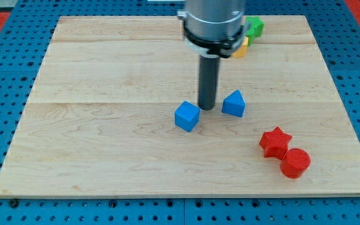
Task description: Move the yellow hexagon to the top of red star
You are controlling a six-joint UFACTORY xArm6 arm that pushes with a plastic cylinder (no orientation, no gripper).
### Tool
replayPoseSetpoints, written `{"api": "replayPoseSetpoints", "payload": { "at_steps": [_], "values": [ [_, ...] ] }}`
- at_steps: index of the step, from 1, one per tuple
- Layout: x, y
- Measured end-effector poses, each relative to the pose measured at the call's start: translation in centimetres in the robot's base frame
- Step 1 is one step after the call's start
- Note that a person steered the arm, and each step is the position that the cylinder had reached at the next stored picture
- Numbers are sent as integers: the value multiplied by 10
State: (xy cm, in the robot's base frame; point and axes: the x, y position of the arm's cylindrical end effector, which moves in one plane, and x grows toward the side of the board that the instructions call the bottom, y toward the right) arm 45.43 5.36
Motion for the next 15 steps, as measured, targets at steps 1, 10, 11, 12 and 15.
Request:
{"api": "replayPoseSetpoints", "payload": {
  "at_steps": [1, 10, 11, 12, 15],
  "values": [
    [-48, 6],
    [-256, 38],
    [-243, 65],
    [-193, 67],
    [-116, 74]
  ]
}}
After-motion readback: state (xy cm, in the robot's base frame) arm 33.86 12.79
